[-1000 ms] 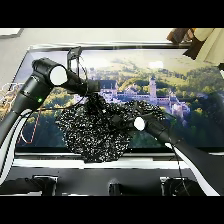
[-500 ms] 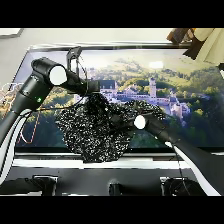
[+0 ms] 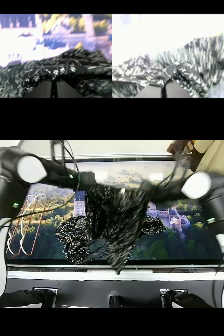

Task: Fold the clothes and pants, and hang the long-sleeved shirts on hangers.

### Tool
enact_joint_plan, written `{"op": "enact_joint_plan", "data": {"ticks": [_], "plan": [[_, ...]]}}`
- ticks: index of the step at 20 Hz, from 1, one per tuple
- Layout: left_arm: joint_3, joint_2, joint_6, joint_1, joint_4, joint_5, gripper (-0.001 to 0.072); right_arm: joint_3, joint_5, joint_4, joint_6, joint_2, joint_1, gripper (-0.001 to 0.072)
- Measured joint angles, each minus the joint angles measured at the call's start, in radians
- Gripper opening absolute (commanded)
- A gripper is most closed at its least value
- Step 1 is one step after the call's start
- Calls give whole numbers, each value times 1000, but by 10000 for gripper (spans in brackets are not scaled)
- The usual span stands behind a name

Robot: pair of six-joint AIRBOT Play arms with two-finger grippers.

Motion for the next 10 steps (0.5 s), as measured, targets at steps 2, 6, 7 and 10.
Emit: {"op": "enact_joint_plan", "data": {"ticks": [2,6,7,10], "plan": [[34,29,3,0,-14,-3,28,185,65,-16,-32,-23,-14,30],[59,120,6,-2,-36,6,28,441,142,-19,-64,-31,-26,30],[61,148,6,-2,-38,9,28,470,145,-8,-72,-21,-27,30],[65,227,5,-2,-46,18,28,517,146,31,-79,24,-29,30]]}}
